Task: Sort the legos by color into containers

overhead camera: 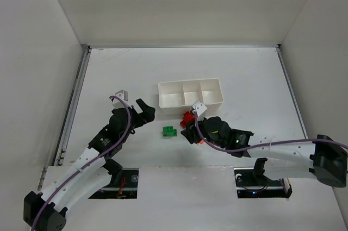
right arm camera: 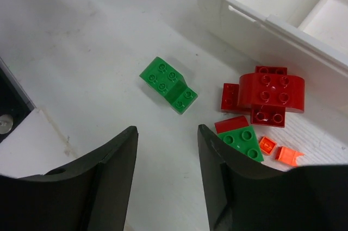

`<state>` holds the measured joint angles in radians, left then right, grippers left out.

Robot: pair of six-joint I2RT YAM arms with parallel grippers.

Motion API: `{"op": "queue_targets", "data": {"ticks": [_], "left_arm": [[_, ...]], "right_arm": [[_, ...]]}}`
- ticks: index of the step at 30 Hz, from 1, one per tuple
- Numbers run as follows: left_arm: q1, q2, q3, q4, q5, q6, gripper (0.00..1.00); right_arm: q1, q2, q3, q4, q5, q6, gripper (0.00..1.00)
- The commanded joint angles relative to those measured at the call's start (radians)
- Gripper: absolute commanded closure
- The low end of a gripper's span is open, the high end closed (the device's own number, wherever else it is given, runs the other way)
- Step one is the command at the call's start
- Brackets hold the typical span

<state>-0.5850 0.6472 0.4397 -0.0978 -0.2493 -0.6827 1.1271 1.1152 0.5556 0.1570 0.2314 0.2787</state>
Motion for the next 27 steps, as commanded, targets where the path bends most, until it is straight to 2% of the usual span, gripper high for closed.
{"op": "queue_targets", "data": {"ticks": [1,5,8,11,15,17,18,19,20,21,22,24,27], "left_arm": [[0.011,-0.032,-0.018,0.01,-0.024,0.003,0.0],[0.032,-0.041,-0.025,0.01,-0.042,-0.002,0.0],[0.041,-0.044,-0.033,0.004,-0.064,-0.014,0.0],[0.046,-0.064,-0.042,-0.006,-0.085,-0.038,0.0],[0.049,-0.116,-0.099,0.033,-0.076,-0.074,0.0],[0.046,-0.142,-0.125,0.067,-0.03,-0.061,0.08],[0.044,-0.147,-0.13,0.076,-0.01,-0.058,0.2],[0.047,-0.15,-0.134,0.081,0.001,-0.058,0.44],[0.05,-0.15,-0.136,0.075,0.005,-0.063,0.61],[0.052,-0.147,-0.139,0.072,0.013,-0.063,0.72],[0.053,-0.146,-0.142,0.067,0.013,-0.063,0.76],[0.055,-0.142,-0.148,0.063,0.019,-0.064,0.76],[0.06,-0.156,-0.157,0.063,0.031,-0.071,0.69]], "right_arm": [[0.007,0.021,0.066,0.038,-0.036,-0.009,0.55],[0.007,0.046,0.09,0.015,-0.07,-0.018,0.77],[0.007,0.077,0.134,-0.04,-0.104,-0.044,0.79],[0.007,0.132,0.191,-0.094,-0.124,-0.088,0.7],[-0.005,0.245,0.285,-0.177,-0.205,-0.16,0.44],[-0.02,0.299,0.334,-0.207,-0.234,-0.191,0.34],[-0.031,0.325,0.354,-0.22,-0.242,-0.211,0.3],[-0.043,0.349,0.371,-0.229,-0.248,-0.228,0.25],[-0.057,0.374,0.388,-0.24,-0.253,-0.242,0.22],[-0.066,0.396,0.404,-0.255,-0.257,-0.257,0.2],[-0.077,0.417,0.421,-0.27,-0.264,-0.274,0.18],[-0.097,0.454,0.452,-0.293,-0.277,-0.299,0.15],[-0.109,0.501,0.495,-0.338,-0.303,-0.335,0.13]]}}
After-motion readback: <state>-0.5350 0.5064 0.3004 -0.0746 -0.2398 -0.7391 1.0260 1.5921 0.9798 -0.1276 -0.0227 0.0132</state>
